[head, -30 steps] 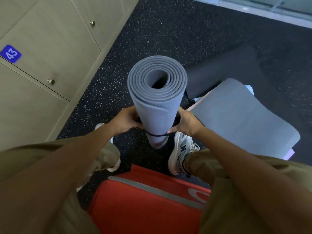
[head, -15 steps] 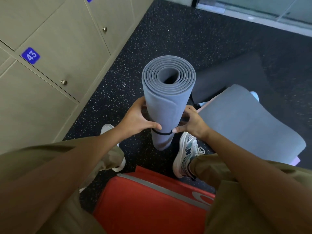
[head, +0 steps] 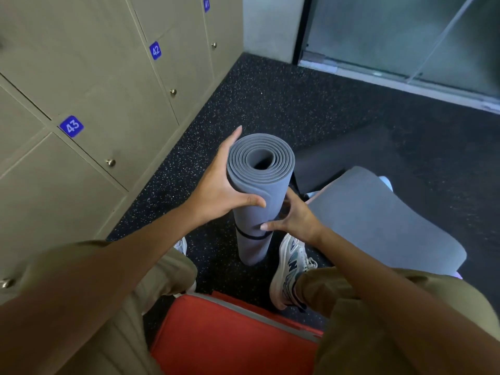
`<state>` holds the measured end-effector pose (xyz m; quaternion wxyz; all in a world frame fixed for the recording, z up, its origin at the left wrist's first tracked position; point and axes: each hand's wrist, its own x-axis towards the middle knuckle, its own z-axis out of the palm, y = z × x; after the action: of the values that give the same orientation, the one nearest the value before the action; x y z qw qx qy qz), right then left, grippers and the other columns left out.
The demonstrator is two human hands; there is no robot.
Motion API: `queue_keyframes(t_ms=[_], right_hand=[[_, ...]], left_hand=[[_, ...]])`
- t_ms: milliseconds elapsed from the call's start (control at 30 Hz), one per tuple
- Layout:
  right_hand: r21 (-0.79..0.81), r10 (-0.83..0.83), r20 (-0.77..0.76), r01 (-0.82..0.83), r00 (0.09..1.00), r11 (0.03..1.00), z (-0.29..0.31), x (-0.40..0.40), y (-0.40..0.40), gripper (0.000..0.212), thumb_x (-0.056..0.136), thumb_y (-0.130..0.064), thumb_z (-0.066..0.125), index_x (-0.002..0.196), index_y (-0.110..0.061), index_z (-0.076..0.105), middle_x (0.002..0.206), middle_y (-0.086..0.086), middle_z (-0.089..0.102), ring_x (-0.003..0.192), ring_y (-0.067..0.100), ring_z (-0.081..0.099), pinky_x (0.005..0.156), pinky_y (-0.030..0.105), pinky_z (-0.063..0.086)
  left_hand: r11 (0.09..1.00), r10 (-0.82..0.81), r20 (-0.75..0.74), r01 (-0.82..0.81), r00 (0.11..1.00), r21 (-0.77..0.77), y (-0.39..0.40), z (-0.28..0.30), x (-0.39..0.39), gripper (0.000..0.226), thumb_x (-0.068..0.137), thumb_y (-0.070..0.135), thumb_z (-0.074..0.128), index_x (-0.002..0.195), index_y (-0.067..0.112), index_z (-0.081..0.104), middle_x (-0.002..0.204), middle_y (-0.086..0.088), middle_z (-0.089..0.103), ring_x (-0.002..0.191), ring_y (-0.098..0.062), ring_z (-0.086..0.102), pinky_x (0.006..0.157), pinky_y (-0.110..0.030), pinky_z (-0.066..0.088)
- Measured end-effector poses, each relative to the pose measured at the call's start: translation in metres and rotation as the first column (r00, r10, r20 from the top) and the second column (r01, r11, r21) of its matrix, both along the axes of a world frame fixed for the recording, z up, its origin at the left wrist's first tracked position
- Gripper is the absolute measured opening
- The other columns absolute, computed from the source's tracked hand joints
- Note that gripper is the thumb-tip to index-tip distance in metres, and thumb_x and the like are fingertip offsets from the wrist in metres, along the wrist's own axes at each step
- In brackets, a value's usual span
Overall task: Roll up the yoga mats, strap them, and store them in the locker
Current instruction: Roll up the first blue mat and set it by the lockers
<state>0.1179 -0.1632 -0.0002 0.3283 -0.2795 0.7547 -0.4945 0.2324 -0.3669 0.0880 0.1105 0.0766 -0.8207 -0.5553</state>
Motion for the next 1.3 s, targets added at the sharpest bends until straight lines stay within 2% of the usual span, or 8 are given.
queue_keyframes(t_ms=[133,267,400,600,800,933,1167,1300], right_hand=[[-0.02,-0.024,-0.041,0.023,0.999,1.0,0.017,0.009,0.01,0.102,0.06,-0.027,0.099,0.146,-0.034,0.045,0.134,-0.011,0.064,0.124,0.011,0.062,0.104,0.048,0.053],[-0.003,-0.024,-0.112,0.024,0.993,1.0,0.035,0.016,0.019,0.104,0.069,-0.032,0.094,0.155,-0.033,0.037,0.143,-0.01,0.056,0.123,0.005,0.059,0.106,0.041,0.051],[0.062,-0.055,-0.184,0.068,0.981,0.996,0.051,0.017,0.031,0.099,0.077,-0.036,0.089,0.157,-0.035,0.031,0.148,-0.005,0.048,0.123,0.011,0.057,0.104,0.041,0.052],[0.093,-0.061,-0.253,0.088,0.965,0.992,0.075,0.007,0.041,0.081,0.086,-0.032,0.081,0.155,-0.024,0.039,0.145,0.0,0.052,0.116,0.019,0.061,0.1,0.039,0.052],[0.09,-0.022,-0.247,0.046,0.969,0.995,0.107,0.016,0.003,0.076,0.09,-0.027,0.078,0.154,-0.021,0.039,0.145,0.003,0.052,0.118,0.02,0.059,0.093,0.03,0.048],[0.106,0.06,-0.256,-0.033,0.965,0.994,0.114,0.024,-0.029,0.074,0.091,-0.027,0.077,0.154,-0.022,0.039,0.144,0.001,0.051,0.118,0.019,0.058,0.094,0.034,0.051],[0.177,0.15,-0.299,-0.099,0.942,0.979,0.101,0.031,-0.079,0.076,0.088,-0.032,0.079,0.153,-0.026,0.04,0.145,0.001,0.052,0.119,0.019,0.057,0.101,0.042,0.052],[0.249,0.208,-0.333,-0.127,0.92,0.96,0.091,0.03,-0.105,0.077,0.088,-0.033,0.079,0.154,-0.023,0.04,0.144,0.003,0.052,0.117,0.019,0.058,0.1,0.04,0.051]], left_hand=[[0.986,0.064,0.048,-0.055,0.997,-0.156,0.008,0.014,0.002,0.135,0.048,0.059,0.096,0.159,0.038,0.024,0.158,0.009,0.039,0.144,-0.007,0.04,0.122,-0.041,0.034],[0.94,0.117,0.146,-0.062,0.982,-0.337,0.002,0.03,0.004,0.133,0.052,0.056,0.095,0.16,0.031,0.022,0.158,0.002,0.035,0.141,-0.013,0.039,0.116,-0.03,0.032],[0.928,0.272,0.153,-0.217,0.95,-0.302,-0.031,0.049,0.011,0.127,0.041,0.064,0.089,0.151,0.025,0.037,0.144,0.003,0.052,0.129,-0.014,0.053,0.113,-0.038,0.042],[0.86,0.463,0.095,-0.421,0.881,-0.289,-0.098,0.102,0.05,0.096,0.059,0.03,0.101,0.137,0.015,0.047,0.123,0.008,0.062,0.102,-0.002,0.062,0.081,-0.015,0.046],[0.72,0.676,0.192,-0.583,0.711,-0.376,-0.169,0.135,0.12,0.136,0.039,0.063,0.09,0.152,0.017,0.031,0.14,-0.004,0.048,0.118,-0.027,0.057,0.092,-0.048,0.056],[0.57,0.813,0.15,-0.714,0.563,-0.407,-0.201,0.128,0.162,0.114,0.06,0.049,0.094,0.15,0.016,0.031,0.144,-0.01,0.041,0.119,-0.029,0.052,0.092,-0.047,0.055],[0.328,0.941,0.119,-0.941,0.317,-0.08,-0.243,0.072,0.237,0.101,0.06,0.052,0.092,0.14,0.019,0.04,0.126,0.002,0.044,0.111,-0.023,0.058,0.092,-0.045,0.056],[0.241,0.916,0.321,-0.97,0.24,0.037,-0.259,-0.01,0.283,0.137,0.039,0.073,0.093,0.15,0.022,0.032,0.144,-0.007,0.051,0.126,-0.031,0.058,0.103,-0.056,0.051]])
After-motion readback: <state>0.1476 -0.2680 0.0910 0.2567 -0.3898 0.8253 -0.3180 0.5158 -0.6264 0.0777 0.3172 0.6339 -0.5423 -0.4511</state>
